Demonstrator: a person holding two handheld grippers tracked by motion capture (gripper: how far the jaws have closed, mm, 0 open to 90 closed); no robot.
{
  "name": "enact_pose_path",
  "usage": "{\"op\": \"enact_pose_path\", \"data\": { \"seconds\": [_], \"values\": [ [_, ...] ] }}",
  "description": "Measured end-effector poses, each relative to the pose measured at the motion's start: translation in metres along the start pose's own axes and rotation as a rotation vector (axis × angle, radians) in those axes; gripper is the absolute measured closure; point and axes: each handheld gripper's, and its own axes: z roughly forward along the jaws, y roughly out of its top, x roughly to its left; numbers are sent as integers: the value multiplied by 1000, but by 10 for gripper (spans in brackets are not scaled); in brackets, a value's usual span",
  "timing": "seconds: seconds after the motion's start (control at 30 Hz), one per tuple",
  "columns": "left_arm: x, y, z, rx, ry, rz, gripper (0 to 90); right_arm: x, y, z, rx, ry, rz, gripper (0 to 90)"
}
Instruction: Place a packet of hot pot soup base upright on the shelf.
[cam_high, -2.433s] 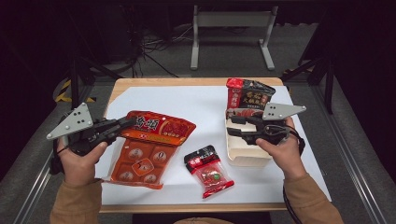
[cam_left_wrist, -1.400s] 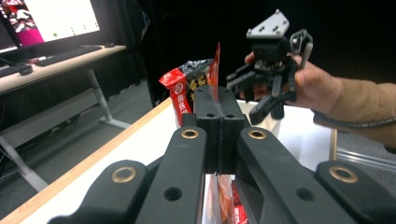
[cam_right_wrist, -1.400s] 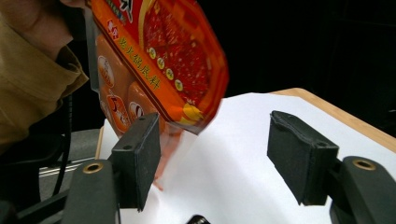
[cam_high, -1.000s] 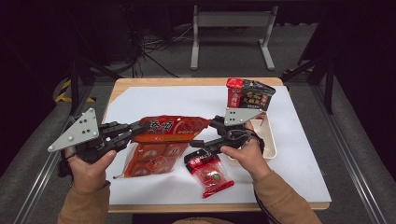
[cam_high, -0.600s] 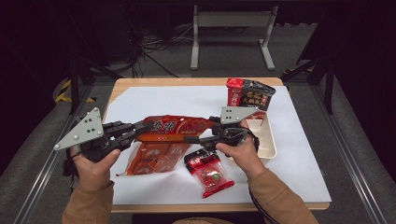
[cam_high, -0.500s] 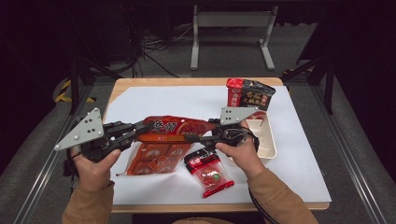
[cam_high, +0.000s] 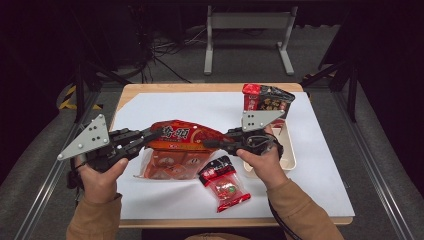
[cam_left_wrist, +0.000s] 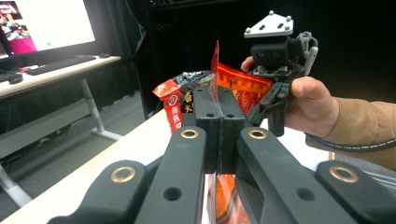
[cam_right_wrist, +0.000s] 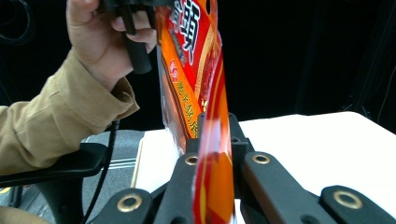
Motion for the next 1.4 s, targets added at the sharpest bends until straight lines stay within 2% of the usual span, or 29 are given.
{"op": "enact_pose_path", "data": {
  "seconds": [0.23,0.43,0.8,1.1,1.4],
  "values": [
    [8,-6,2,21,2,-27,881,4,15,-8,35,8,-13,899],
    [12,-9,4,27,13,-45,813,4,26,-15,77,-15,-27,898],
    [23,-16,0,40,48,-83,695,3,46,-30,172,-75,0,898],
    [31,-22,-3,54,87,-114,599,0,61,-45,206,-120,5,898],
    [36,-28,-1,80,103,-132,562,-7,73,-67,181,-153,20,898]
  ]
}}
